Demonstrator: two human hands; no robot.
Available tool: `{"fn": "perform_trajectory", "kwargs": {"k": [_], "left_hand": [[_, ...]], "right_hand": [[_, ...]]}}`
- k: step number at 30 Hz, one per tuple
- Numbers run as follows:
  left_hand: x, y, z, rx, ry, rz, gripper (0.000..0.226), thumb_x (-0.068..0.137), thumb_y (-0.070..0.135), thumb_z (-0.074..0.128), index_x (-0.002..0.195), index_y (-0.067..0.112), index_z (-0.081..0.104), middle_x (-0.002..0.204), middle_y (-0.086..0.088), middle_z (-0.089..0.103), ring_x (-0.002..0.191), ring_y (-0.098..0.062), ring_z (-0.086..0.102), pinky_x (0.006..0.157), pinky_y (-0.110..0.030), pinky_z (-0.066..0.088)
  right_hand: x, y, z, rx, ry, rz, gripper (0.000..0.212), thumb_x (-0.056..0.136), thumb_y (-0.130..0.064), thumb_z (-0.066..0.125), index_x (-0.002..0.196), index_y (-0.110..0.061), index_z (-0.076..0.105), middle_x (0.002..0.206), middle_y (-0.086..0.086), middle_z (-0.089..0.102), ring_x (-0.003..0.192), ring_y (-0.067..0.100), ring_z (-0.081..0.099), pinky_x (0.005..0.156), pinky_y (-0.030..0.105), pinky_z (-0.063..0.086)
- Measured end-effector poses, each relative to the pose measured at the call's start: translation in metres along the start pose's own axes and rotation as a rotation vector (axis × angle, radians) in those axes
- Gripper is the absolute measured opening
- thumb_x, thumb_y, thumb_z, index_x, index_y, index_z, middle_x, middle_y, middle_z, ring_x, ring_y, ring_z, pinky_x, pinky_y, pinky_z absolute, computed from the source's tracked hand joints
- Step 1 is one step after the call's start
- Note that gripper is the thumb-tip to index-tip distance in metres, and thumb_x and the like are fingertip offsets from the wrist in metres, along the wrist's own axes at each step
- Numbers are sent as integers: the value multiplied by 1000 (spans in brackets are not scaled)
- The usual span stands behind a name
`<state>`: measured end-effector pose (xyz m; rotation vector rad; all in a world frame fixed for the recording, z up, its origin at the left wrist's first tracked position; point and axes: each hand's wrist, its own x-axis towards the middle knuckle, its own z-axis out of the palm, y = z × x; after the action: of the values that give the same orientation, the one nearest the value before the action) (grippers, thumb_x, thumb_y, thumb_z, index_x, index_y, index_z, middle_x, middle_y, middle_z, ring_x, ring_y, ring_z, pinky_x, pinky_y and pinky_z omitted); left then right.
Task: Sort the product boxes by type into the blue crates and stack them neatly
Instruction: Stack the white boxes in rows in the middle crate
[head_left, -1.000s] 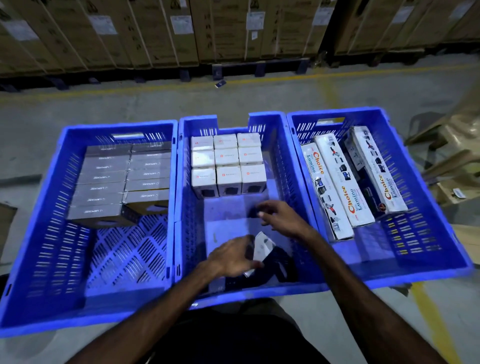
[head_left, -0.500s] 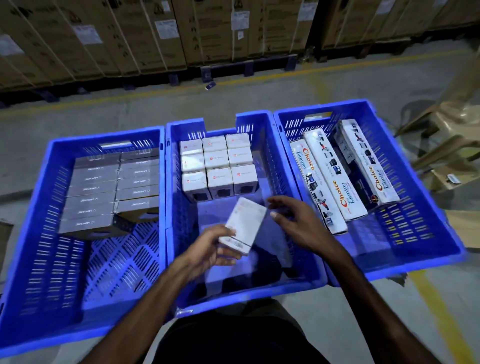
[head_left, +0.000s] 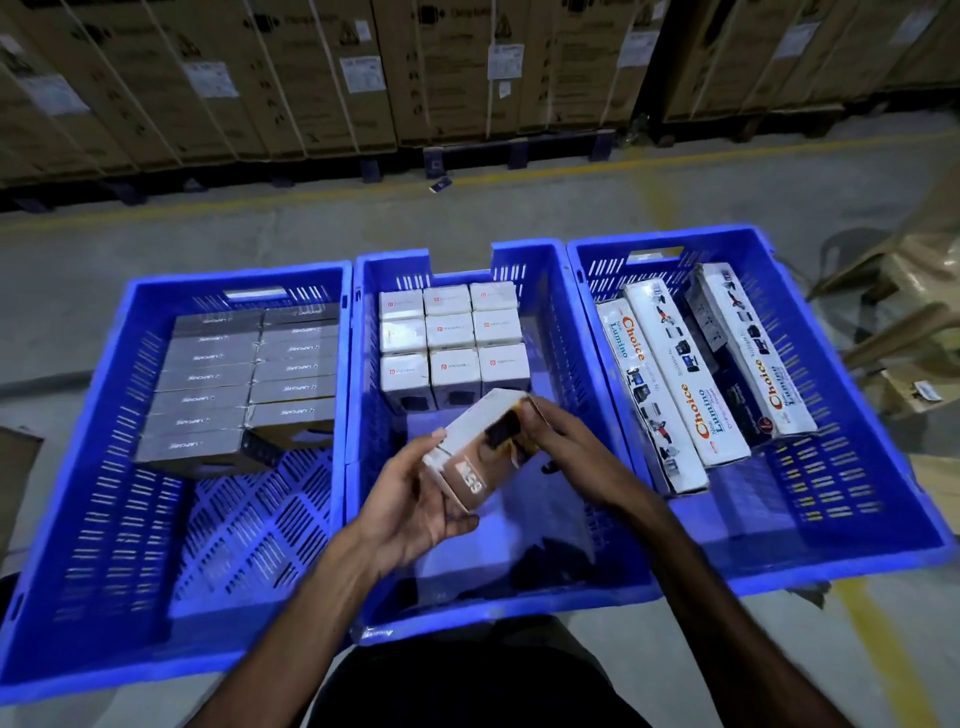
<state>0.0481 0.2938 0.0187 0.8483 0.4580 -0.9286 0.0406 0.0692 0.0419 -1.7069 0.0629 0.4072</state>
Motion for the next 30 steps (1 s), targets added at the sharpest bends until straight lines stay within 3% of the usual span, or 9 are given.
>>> {"fn": "perform_trajectory", "kwargs": {"k": [4,9,14,18,20,24,26,28,30], "left_hand": [[0,1,-3,-174,-63,-143,59,86,57,58,115,6,65,72,-10,52,50,-19,39,59,-29,38],[-5,2,-8,-164,-76,-292,62,88,63,51,110,7,68,64,-4,42,40,-11,33,37,-16,35],[-12,7,-6,59,46,-294,68,87,71,45,94,8,71,56,-3,36,36,-9,26,39,-13,26],[-24,21,2,464,239,-101,90,85,90,33,97,7,64,59,-12,47,36,-15,32,43,-19,31],[-31,31,5,706,343,94,84,83,90,37,99,14,67,59,-11,57,37,-19,43,43,-25,40],[-37,48,2,1058,366,444,67,81,76,67,139,45,51,98,1,67,71,-24,70,51,-36,55],[-32,54,-2,1388,373,509,73,76,78,68,140,51,46,115,13,57,101,-16,65,75,-40,58],[-28,61,-5,1563,428,538,78,70,78,66,140,48,47,113,15,46,105,-12,56,87,-40,54],[-23,67,-10,1655,459,581,76,69,72,71,137,43,52,109,10,41,100,-16,57,82,-42,54]], "right_hand": [[-2,1,-3,-228,-27,-130,80,85,-67,69,153,-52,32,152,-28,36,140,1,44,111,27,42],[8,7,-7,-407,-192,-206,86,86,-42,82,153,-54,30,163,-15,25,149,13,35,117,50,41],[23,17,-12,-515,-183,-134,85,86,-36,81,155,-48,33,139,-9,44,120,9,53,100,32,47],[25,21,-10,-401,-224,-46,54,93,-28,77,142,-24,54,125,-8,58,111,10,62,91,25,49],[24,26,-6,-288,-203,10,45,95,-28,74,137,-21,57,128,-9,65,113,3,65,92,24,52],[25,39,4,-229,-146,17,54,92,-37,77,139,-20,59,133,-5,67,118,14,67,98,39,57],[27,37,12,-175,-132,18,46,93,-26,78,135,-21,61,132,-3,69,118,16,68,99,37,57],[28,35,20,-155,-112,22,47,92,-21,79,134,-28,59,133,-2,68,121,19,67,101,37,56],[30,37,25,-203,-107,10,64,92,-25,78,149,-26,49,147,-1,56,132,21,58,108,40,51]]}}
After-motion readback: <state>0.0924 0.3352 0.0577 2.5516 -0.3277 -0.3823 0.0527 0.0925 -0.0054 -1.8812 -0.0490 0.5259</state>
